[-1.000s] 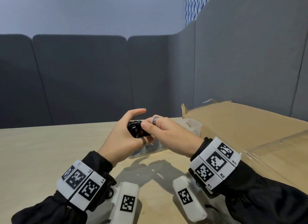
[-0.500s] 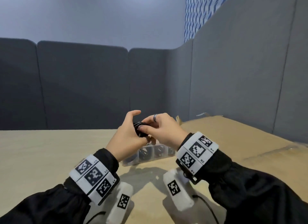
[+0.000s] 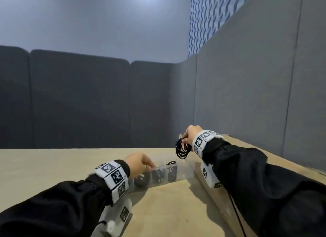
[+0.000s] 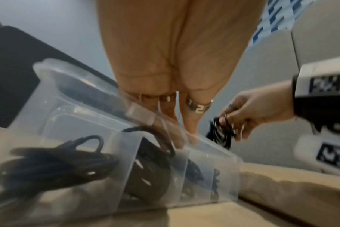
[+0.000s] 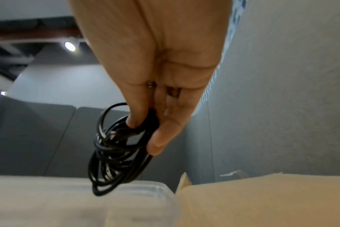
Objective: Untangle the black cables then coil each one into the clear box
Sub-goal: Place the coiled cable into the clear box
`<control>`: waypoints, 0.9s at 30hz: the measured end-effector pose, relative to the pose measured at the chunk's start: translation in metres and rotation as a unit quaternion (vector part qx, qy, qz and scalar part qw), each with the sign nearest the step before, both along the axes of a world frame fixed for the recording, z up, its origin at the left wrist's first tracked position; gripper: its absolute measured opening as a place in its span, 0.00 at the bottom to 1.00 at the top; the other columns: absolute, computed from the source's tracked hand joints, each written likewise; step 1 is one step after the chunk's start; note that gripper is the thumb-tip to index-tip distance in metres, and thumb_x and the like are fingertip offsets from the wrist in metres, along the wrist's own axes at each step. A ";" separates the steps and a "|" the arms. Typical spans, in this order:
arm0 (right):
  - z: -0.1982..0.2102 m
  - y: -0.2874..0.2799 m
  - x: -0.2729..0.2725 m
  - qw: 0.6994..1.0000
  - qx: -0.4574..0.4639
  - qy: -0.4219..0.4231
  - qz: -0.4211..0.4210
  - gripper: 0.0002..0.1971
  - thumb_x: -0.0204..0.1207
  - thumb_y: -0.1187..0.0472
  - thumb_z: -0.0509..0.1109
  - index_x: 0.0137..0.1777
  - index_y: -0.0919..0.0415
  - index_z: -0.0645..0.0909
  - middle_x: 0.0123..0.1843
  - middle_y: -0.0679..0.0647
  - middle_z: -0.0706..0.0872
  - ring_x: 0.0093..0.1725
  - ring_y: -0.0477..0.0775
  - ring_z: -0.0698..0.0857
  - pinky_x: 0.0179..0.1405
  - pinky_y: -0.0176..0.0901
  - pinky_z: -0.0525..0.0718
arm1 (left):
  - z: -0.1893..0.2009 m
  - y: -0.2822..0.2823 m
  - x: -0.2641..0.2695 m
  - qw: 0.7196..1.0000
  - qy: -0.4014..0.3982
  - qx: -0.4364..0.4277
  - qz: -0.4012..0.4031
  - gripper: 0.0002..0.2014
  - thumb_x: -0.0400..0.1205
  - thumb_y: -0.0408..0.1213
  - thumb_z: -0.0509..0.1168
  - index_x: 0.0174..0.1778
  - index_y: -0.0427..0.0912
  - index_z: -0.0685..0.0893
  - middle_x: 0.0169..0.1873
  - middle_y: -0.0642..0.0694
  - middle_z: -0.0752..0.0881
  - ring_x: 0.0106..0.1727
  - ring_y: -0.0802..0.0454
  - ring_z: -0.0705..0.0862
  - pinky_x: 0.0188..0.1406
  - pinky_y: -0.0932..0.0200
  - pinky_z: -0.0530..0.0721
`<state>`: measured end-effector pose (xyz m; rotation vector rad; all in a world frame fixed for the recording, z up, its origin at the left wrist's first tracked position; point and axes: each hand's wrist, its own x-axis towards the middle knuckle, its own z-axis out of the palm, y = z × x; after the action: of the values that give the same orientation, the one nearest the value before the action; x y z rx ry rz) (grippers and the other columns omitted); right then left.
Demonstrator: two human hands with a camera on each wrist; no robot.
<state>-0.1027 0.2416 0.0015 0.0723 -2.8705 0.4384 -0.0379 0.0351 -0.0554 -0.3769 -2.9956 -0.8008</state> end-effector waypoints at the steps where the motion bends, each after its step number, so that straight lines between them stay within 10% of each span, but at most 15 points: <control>1: -0.005 -0.001 -0.008 0.999 0.041 -0.008 -0.008 0.12 0.74 0.59 0.73 0.54 0.64 0.85 0.54 0.61 0.89 0.54 0.63 0.87 0.56 0.49 0.85 | 0.000 -0.002 -0.002 1.000 0.000 0.008 0.002 0.11 0.82 0.32 0.64 0.56 0.46 0.88 0.54 0.46 0.88 0.55 0.52 0.84 0.54 0.63 0.79; 13: -0.040 -0.009 -0.037 0.970 0.230 -0.083 0.008 0.26 0.78 0.60 0.65 0.74 0.68 0.66 0.76 0.64 0.73 0.66 0.65 0.80 0.66 0.59 0.76 | -0.005 -0.012 -0.012 0.997 -0.018 0.075 -0.012 0.07 0.80 0.36 0.68 0.43 0.50 0.91 0.43 0.49 0.90 0.44 0.56 0.85 0.46 0.64 0.83; 16: -0.037 -0.013 -0.035 0.969 0.233 -0.082 0.009 0.28 0.77 0.64 0.66 0.75 0.72 0.65 0.68 0.68 0.79 0.60 0.65 0.84 0.65 0.56 0.79 | -0.005 -0.013 -0.012 0.996 -0.023 0.089 -0.012 0.08 0.80 0.36 0.69 0.38 0.52 0.90 0.41 0.49 0.91 0.42 0.56 0.85 0.46 0.63 0.84; 23: -0.042 -0.026 -0.024 0.928 0.355 -0.103 0.048 0.08 0.79 0.67 0.63 0.42 0.71 0.80 0.49 0.63 0.85 0.59 0.67 0.83 0.79 0.60 0.57 | -0.008 -0.019 -0.012 0.992 -0.030 0.118 -0.010 0.06 0.78 0.37 0.71 0.38 0.51 0.91 0.41 0.46 0.92 0.39 0.57 0.85 0.46 0.64 0.84; 27: -0.046 -0.024 -0.008 0.934 0.349 -0.074 0.025 0.19 0.84 0.60 0.60 0.72 0.66 0.74 0.76 0.66 0.72 0.76 0.61 0.70 0.78 0.55 0.58 | -0.008 -0.020 -0.011 0.992 -0.029 0.124 -0.013 0.06 0.78 0.36 0.71 0.38 0.50 0.91 0.40 0.49 0.91 0.39 0.59 0.85 0.37 0.69 0.80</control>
<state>-0.1109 0.2173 -0.0448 0.2417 -3.0192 -0.6123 -0.0484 0.0151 -0.0635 -0.3909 -2.8960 -1.1902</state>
